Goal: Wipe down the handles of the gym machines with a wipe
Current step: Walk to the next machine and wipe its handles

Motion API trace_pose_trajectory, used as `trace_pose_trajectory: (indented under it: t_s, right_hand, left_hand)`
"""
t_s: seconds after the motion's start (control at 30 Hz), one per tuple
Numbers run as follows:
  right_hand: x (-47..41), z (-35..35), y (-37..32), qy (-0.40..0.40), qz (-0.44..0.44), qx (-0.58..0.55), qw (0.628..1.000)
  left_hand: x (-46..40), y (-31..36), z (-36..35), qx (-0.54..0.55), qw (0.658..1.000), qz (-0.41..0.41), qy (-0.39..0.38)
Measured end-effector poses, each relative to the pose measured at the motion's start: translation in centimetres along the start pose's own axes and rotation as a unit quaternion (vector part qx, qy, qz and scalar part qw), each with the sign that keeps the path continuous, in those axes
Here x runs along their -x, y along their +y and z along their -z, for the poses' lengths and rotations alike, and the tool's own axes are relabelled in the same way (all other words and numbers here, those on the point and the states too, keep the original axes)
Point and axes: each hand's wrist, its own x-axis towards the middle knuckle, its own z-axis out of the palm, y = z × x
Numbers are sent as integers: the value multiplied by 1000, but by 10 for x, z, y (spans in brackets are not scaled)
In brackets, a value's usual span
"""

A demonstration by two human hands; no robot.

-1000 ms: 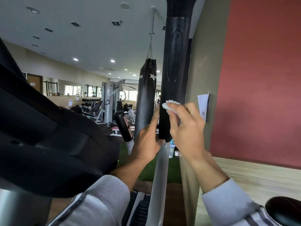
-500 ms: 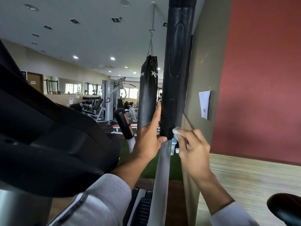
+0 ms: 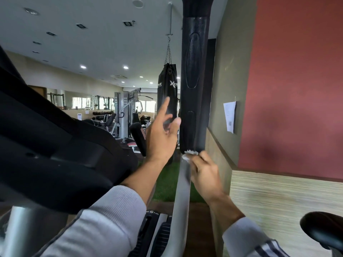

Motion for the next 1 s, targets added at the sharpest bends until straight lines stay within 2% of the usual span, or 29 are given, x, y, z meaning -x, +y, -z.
trace_pose_trajectory:
  t_s: [0.07,0.17,0.27,0.4,0.6,0.7,0.8,0.93,1.0]
  right_hand:
    - [5,-3,0,-22,-27,-5,999]
    - [7,-1,-6,-2,-46,-20,999]
    - [0,11,-14,78,-47,-56,994]
    - [-29,17,-28,187,-1,-76,979]
    - [-24,-6,-16,66,39,23,997]
    - [-14,-14,-9,6,-3,37,999]
    - [-9,-12,-11,-8,10,64,998]
    - [-4,2,-14,-24,-43,5,999]
    - [-2,9,-11,17,-61,-19,998]
  left_hand:
    - [-9,14,-1,13,999,-24,-19]
    - [-17,22,-2,-3,997,-41,-61]
    - [-17,16,-3,-27,996,-59,-56]
    - [-21,10,-4,-30,996,-69,-54]
    - [-22,8,-5,-32,996,-63,-52]
    - [-23,6,-6,-34,996,-61,-57]
    - [-22,6,-5,-32,996,-64,-60]
    - [-22,9,-4,-32,996,-59,-59]
    - [-21,9,-5,-38,996,-55,-55]
